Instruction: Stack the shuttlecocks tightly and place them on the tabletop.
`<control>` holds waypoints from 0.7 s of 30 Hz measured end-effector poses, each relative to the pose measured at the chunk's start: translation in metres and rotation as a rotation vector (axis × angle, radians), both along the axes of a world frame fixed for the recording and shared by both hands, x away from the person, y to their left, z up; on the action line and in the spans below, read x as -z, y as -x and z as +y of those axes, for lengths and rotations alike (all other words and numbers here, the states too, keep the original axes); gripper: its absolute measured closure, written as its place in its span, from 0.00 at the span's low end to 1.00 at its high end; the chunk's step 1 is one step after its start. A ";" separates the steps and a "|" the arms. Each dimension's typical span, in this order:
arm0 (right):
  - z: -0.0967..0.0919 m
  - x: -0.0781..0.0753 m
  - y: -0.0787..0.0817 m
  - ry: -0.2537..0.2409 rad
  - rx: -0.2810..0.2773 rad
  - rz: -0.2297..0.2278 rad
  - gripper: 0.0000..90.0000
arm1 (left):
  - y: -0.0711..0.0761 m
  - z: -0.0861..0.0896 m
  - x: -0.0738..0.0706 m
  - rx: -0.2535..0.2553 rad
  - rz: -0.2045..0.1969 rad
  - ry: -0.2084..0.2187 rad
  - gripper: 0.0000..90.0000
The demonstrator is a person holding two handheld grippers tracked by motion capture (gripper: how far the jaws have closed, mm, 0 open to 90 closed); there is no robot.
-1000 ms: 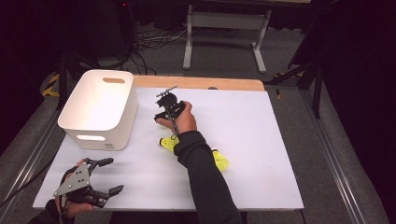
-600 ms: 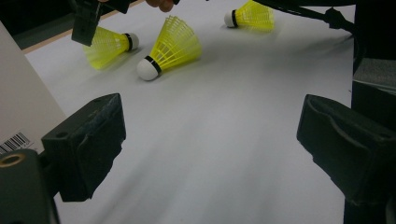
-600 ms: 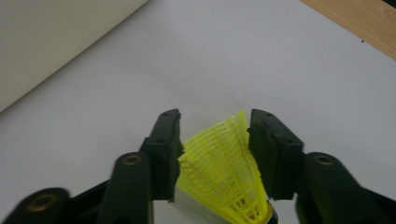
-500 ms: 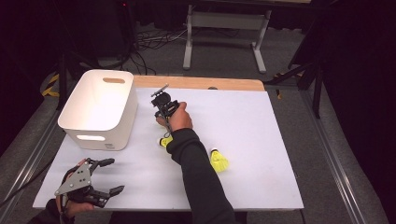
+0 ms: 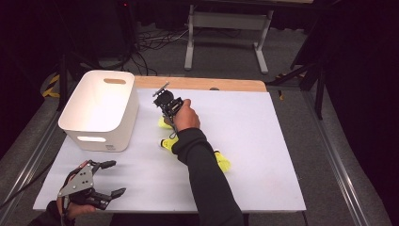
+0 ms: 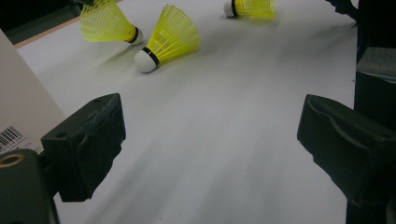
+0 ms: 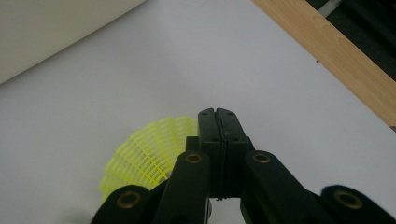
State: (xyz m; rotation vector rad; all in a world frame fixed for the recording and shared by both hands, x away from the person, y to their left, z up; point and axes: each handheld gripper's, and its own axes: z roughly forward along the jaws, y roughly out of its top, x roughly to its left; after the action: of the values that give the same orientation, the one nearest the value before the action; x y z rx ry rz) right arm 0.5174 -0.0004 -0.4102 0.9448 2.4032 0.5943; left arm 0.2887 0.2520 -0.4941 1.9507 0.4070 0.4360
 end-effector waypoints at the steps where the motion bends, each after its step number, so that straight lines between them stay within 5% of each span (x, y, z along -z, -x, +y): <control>1: -0.001 -0.001 0.002 -0.003 -0.005 -0.003 1.00 | 0.001 0.000 0.000 0.001 0.000 0.001 0.10; 13: -0.032 -0.024 0.023 -0.087 -0.022 -0.041 1.00 | 0.000 0.002 0.000 -0.017 0.001 -0.003 0.10; 21: -0.064 -0.031 0.039 -0.154 -0.045 -0.018 1.00 | 0.001 0.000 0.000 -0.023 0.000 -0.017 0.10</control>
State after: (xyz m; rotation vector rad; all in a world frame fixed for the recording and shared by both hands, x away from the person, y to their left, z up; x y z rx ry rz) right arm 0.4780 -0.0648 -0.3791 0.9451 2.3955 0.8104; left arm 0.2874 0.2522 -0.4943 1.9643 0.4270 0.4556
